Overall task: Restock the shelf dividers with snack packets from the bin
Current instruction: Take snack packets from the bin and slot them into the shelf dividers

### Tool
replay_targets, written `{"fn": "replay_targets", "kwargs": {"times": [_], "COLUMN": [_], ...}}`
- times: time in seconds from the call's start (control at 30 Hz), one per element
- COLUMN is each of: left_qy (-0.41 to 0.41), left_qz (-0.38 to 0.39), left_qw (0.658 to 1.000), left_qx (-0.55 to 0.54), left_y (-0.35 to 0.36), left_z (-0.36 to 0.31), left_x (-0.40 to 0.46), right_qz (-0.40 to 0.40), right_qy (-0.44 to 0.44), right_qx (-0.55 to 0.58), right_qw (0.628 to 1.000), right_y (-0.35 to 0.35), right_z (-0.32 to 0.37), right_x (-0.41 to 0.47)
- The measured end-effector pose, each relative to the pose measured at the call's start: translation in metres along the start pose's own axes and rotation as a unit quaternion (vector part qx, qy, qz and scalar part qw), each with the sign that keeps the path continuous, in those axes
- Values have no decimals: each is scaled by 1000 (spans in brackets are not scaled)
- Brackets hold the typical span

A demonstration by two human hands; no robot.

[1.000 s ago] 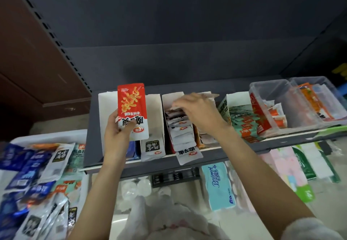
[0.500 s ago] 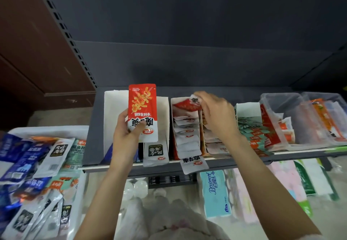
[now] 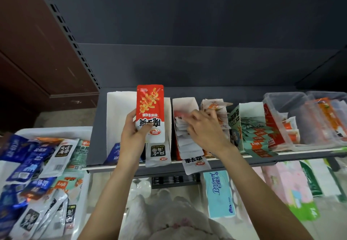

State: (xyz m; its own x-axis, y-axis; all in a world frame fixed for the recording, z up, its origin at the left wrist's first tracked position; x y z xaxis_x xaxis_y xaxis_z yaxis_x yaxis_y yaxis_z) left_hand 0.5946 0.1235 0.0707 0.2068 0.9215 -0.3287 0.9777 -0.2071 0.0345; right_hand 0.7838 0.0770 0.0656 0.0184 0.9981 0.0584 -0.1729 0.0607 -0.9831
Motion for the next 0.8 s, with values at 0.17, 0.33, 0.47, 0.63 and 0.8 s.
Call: {"fn": "replay_targets", "kwargs": {"times": [0.17,0.33,0.47,0.63,0.8], "left_qy": [-15,64,303,306,345], "left_qz": [25,88,49,120,96], "left_qw": [995,991,884,750,770], "left_qx": [-93,-84,354,574,528], "left_y": [24,74,81,82,79], "left_z": [-3,-9,-10,18,24], "left_x": [-9,-19,-5,8,7], "right_qz": [-42,-159,-305,-286,-209], "right_qy": [63,245,235,110,-36], "right_qx": [288,639,565,213,18], "right_qw": [955,711,729,928,977], "right_y": [-32,-21,-62,-95,-69], "right_z": [22,14,-26,-39,-11], "right_x": [-30,-48,-54,-33,13]}}
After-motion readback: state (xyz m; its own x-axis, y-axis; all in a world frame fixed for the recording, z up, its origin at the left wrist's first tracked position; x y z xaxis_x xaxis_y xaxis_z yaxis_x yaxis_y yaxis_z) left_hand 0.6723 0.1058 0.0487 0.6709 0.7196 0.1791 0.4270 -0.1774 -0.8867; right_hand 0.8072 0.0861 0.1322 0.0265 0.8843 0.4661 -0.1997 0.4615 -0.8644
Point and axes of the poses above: each hand's wrist, its own x-axis towards the middle knuckle, its own y-axis out of the palm, z = x × y, the point moved 5 cm from there along x, towards the middle knuckle, and after that the axes turned 3 degrees about z, right-handed, at the moved point
